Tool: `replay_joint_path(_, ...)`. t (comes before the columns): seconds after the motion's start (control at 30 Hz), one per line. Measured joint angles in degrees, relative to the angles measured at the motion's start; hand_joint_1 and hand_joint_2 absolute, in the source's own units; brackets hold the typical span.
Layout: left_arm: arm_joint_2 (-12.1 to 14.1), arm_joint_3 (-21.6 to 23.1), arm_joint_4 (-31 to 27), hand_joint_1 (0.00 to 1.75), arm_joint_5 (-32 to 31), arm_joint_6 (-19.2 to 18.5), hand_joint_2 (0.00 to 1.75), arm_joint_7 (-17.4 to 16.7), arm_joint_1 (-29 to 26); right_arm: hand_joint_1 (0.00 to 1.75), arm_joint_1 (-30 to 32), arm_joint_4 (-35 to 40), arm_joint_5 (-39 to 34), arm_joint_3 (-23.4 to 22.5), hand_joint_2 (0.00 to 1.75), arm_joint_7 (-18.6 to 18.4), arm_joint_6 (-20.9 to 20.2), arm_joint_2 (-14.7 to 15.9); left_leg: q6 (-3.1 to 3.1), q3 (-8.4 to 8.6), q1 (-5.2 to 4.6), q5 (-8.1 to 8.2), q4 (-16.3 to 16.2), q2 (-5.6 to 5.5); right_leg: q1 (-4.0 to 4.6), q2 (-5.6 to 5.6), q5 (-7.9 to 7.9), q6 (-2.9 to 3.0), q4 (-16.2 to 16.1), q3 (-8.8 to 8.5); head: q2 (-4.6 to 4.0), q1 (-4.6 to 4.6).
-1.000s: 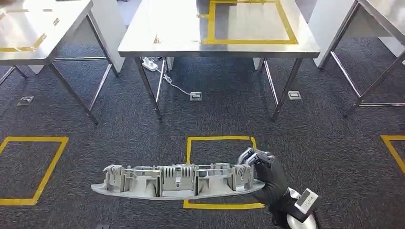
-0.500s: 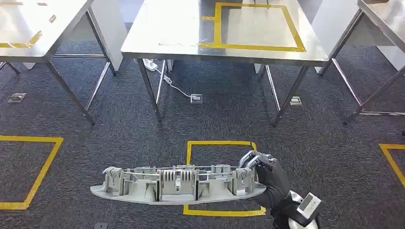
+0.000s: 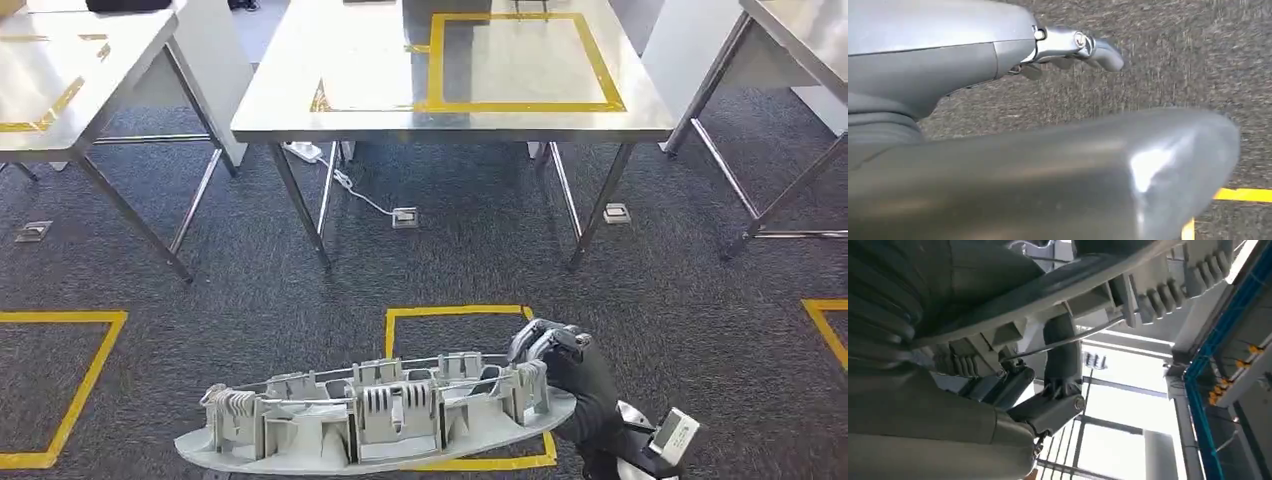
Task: Take the parts from the cabinet and place them on the table.
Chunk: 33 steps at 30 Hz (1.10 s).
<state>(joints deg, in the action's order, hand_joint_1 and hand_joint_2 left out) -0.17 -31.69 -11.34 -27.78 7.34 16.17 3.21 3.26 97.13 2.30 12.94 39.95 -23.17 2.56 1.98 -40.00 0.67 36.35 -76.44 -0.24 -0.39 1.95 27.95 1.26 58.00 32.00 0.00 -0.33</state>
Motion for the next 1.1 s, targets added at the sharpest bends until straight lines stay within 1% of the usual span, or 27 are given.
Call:
replay_joint_path(0.03, -0.02, 0.0, 0.0, 0.0, -0.02, 0.0, 0.0, 0.0, -0.05, 1.75, 0.12, 0.0, 0.15, -0.13, 1.75, 0.0, 0.16, -0.02, 0.01, 0.01, 0.06, -2.23, 1.56, -0.01, -0.02, 0.49, 0.32, -0.12, 0.01, -0.46, 0.0, -0.02)
replay_joint_path(0.07, 0.0, 0.0, 0.0, 0.0, -0.02, 0.0, 0.0, 0.02, -0.05, 1.75, 0.13, 0.0, 0.17, -0.26, 1.75, 0.0, 0.29, -0.02, -0.04, 1.19, 0.12, -5.5, 5.45, -0.12, -0.04, 1.09, 0.69, -0.25, 0.03, -0.99, 0.0, -0.06)
replay_joint_path(0.13, 0.09, -0.04, 0.0, 0.0, -0.04, 0.02, 0.0, 0.02, -0.13, 1.75, 0.12, 0.0, 0.28, -0.39, 1.75, 0.02, 0.51, -0.22, -0.29, 4.81, 0.18, -11.58, 15.36, -0.59, -0.07, 1.47, 1.58, -0.49, 0.05, -2.13, 0.0, -0.22)
replay_joint_path(0.17, 0.09, -0.13, 0.11, 0.0, -0.04, 0.02, 0.0, 0.02, -0.09, 1.75, 0.11, 0.0, 0.28, -0.41, 1.75, 0.02, 0.7, -0.33, -0.43, 5.28, -0.08, -10.48, 16.47, -1.01, 0.38, 1.93, 1.94, -0.96, 0.32, -2.25, 0.0, -0.35)
replay_joint_path(0.2, 0.07, -0.24, 0.09, 0.0, -0.07, 0.02, 0.0, 0.02, 0.29, 1.75, 0.12, 0.02, 0.39, -0.46, 1.75, 0.02, 1.03, -0.35, -1.04, 5.97, 0.0, -9.8, 17.28, -0.97, 0.28, 2.36, 2.14, -1.28, 0.38, -1.97, 0.0, -0.42)
replay_joint_path(0.23, 0.04, -0.37, 0.09, 0.0, -0.07, 0.02, 0.0, 0.02, 0.34, 1.75, 0.12, 0.02, 0.76, -0.46, 1.75, 0.02, 1.35, -0.37, -1.28, 5.85, -0.11, -9.72, 17.31, -0.96, 0.22, 2.35, 2.19, -1.59, 0.18, -1.89, 0.0, -0.22)
replay_joint_path(0.3, 0.04, -0.55, 0.07, 0.0, -0.07, 0.15, 0.0, 0.02, 0.36, 1.75, 0.01, 0.02, 1.31, -0.46, 1.75, 0.0, 2.08, -0.44, -2.19, 6.11, -0.14, -9.53, 17.55, -0.88, 0.08, 2.39, 2.52, -2.44, -0.17, -2.18, 0.0, -0.22)
replay_joint_path(0.33, -0.2, -0.67, 0.04, 0.0, -0.09, 0.17, 0.0, 0.02, 0.38, 1.75, -0.12, 0.04, 1.48, -0.46, 1.75, 0.0, 2.6, -0.46, -2.59, 6.52, 0.11, -9.57, 17.93, -0.72, -0.09, 1.32, 2.81, -2.73, 0.55, -2.34, 0.0, -0.18)
replay_joint_path(0.37, -0.2, -0.88, 0.04, 0.0, -0.13, 0.2, 0.0, 0.02, 0.37, 1.75, -0.54, 0.04, 1.59, -0.44, 1.75, 0.0, 2.91, -0.5, -3.01, 6.88, 0.13, -9.31, 18.08, -0.63, 0.11, -0.19, 3.85, -2.99, 3.09, -1.14, 0.0, 0.15)
replay_joint_path(0.4, -0.17, -0.98, 0.04, 0.0, -0.17, 0.2, 0.0, 0.0, 0.35, 1.75, -0.91, 0.07, 1.55, -0.44, 1.75, 0.04, 3.13, -0.5, -3.31, 7.09, 0.12, -9.09, 18.09, -0.43, 0.01, -0.87, 5.58, -3.24, 7.42, 1.38, 0.0, 0.53)
replay_joint_path(0.47, -0.17, -1.07, 0.04, 0.0, -0.3, 0.2, 0.0, -0.26, 0.28, 1.75, -0.88, 0.07, 1.51, -0.44, 1.75, 0.07, 3.54, -0.55, -3.42, 7.54, 0.06, -8.51, 18.08, -0.14, -0.11, -1.21, 8.52, -3.5, 16.34, 7.07, 0.0, 0.61)
replay_joint_path(0.5, -0.17, -1.18, 0.04, 0.0, -0.35, 0.2, 0.0, -0.35, 0.21, 1.75, -0.69, 0.07, 1.55, -0.41, 1.75, 0.02, 3.72, -0.59, -3.37, 7.86, 0.06, -8.18, 18.07, -0.1, -0.11, -1.25, 8.35, -3.57, 18.42, 8.89, 0.0, 0.65)
replay_joint_path(0.53, -0.2, -1.27, 0.04, 0.0, -0.35, 0.2, 0.0, -0.35, 0.15, 1.75, -0.5, 0.07, 1.59, -0.41, 1.75, 0.0, 3.83, -0.59, -3.31, 8.34, 0.07, -7.86, 18.07, -0.07, -0.13, -1.28, 6.69, -3.54, 17.79, 9.35, 0.0, 0.7)
replay_joint_path(0.57, -0.22, -1.36, 0.07, 0.0, -0.37, 0.2, 0.0, -0.35, 0.11, 1.75, -0.37, 0.11, 1.59, -0.41, 1.75, 0.0, 3.89, -0.61, -3.2, 9.0, 0.07, -7.42, 18.07, -0.05, -0.13, -1.32, 3.6, -3.39, 14.49, 8.48, 0.0, 0.79)
replay_joint_path(0.63, -0.37, -1.38, 0.07, 0.0, -0.44, 0.2, 0.0, -0.33, 0.14, 1.75, -0.2, 0.7, 2.03, -0.41, 1.75, 0.02, 4.11, -0.76, -2.89, 10.35, 0.06, -6.53, 18.1, 0.01, 0.03, -1.68, -2.92, -2.73, 4.2, 4.48, 0.0, 0.9)
replay_joint_path(0.67, -0.44, -1.42, 0.11, 0.0, -0.5, 0.2, 0.0, -0.33, 0.01, 1.75, -0.24, 0.96, 2.64, -0.37, 1.75, 0.09, 4.57, -0.79, -2.56, 10.26, -0.01, -6.12, 18.1, -0.2, 0.13, -1.46, -3.18, -2.48, 1.57, 3.3, 0.0, 0.98)
replay_joint_path(0.7, -0.44, -1.44, 0.07, 0.0, -0.52, 0.2, 0.0, -0.33, 0.31, 1.75, -0.12, 1.29, 3.12, -0.26, 1.75, 0.09, 5.01, -0.85, -2.08, 10.28, -0.2, -5.67, 17.95, -0.44, 0.2, -1.21, -2.22, -2.29, 0.57, 2.86, 0.0, 0.92)
replay_joint_path(0.77, -0.44, -1.49, 0.07, 0.0, -0.68, 0.2, 0.0, -0.31, 0.36, 1.75, 0.49, 1.7, 3.69, -0.15, 1.75, 0.02, 5.79, -0.81, -1.47, 10.62, 0.03, -5.45, 18.54, -0.48, 0.57, -1.46, -1.66, -1.55, 0.73, 2.81, 0.0, 0.85)
replay_joint_path(0.8, -0.44, -1.6, 0.07, 0.0, -0.72, 0.2, 0.0, -0.31, 0.34, 1.75, 0.65, 1.71, 3.65, -0.04, 1.75, 0.0, 5.88, -0.81, -1.11, 10.87, -0.04, -5.34, 18.78, -0.48, 0.51, -1.5, -1.59, -1.25, 0.48, 2.68, 0.0, 0.85)
replay_joint_path(0.83, -0.35, -1.73, -0.04, 0.0, -0.81, 0.2, 0.0, -0.31, 0.26, 1.75, 0.78, 1.88, 3.61, 0.11, 1.75, 0.0, 5.97, -0.81, -0.78, 11.25, -0.04, -5.09, 18.53, -0.35, 0.02, -1.66, -1.74, -0.81, -0.07, 2.11, 0.0, 0.81)
replay_joint_path(0.87, -0.37, -1.77, -0.02, 0.0, -0.85, 0.18, 0.0, -0.22, 0.27, 1.75, 0.77, 1.97, 3.61, 0.22, 1.75, 0.02, 6.12, -0.81, -0.65, 10.8, -0.05, -4.32, 16.75, -0.11, 0.06, -1.79, -1.42, -0.35, -0.17, 1.54, 0.0, 0.59)
replay_joint_path(0.9, -0.37, -1.83, -0.02, 0.0, -0.85, 0.2, 0.0, -0.22, 0.29, 1.75, 0.77, 1.97, 3.61, 0.24, 1.75, 0.04, 6.38, -0.81, -0.5, 8.99, -0.04, -2.5, 13.15, -0.07, 0.04, -1.98, -1.13, -0.09, -0.17, 1.18, 0.0, 0.31)
replay_joint_path(0.97, -0.26, -2.01, 0.0, 0.0, -0.85, 0.18, 0.0, -0.22, 0.17, 1.75, 0.86, 1.95, 3.63, 0.39, 1.75, 0.0, 6.47, -0.81, -0.18, 3.34, -0.02, 1.41, 3.27, -0.07, 0.1, -2.05, -0.35, 0.08, -0.17, 0.43, 0.0, 0.13)
replay_joint_path(1.0, -0.26, -2.1, 0.0, 0.0, -0.85, 0.17, 0.0, -0.22, 0.0, 1.75, 0.98, 1.9, 3.63, 0.46, 1.75, 0.0, 6.49, -0.81, -0.1, 1.07, -0.01, 1.69, 0.15, -0.07, 0.12, -2.02, 0.02, 0.09, -0.16, 0.01, 0.0, 0.07)
replay_joint_path(1.03, -0.26, -2.32, 0.0, 0.0, -0.85, 0.2, 0.0, -0.22, -0.13, 1.75, 1.16, 1.9, 3.6, 0.57, 1.75, 0.0, 6.49, -0.81, -0.1, 0.23, -0.02, 0.25, 0.17, -0.06, 0.12, -1.96, 0.44, 0.07, -0.16, -0.55, 0.0, 0.04)
replay_joint_path(1.07, -0.26, -2.38, 0.0, 0.0, -0.87, 0.18, 0.0, -0.22, -0.18, 1.75, 1.23, 1.9, 3.54, 0.61, 1.75, 0.0, 6.49, -0.81, -0.17, 0.69, -0.02, -2.45, 2.56, -0.06, 0.11, -1.9, 0.89, 0.03, -0.15, -1.17, 0.0, 0.0)
replay_joint_path(1.1, -0.24, -2.45, 0.0, 0.0, -0.87, 0.18, 0.0, -0.22, -0.15, 1.75, 1.25, 1.9, 3.43, 0.7, 1.75, 0.0, 6.47, -0.81, -0.32, 2.03, -0.02, -5.71, 6.84, -0.04, 0.11, -1.87, 1.37, -0.09, -0.14, -1.94, 0.0, -0.11)
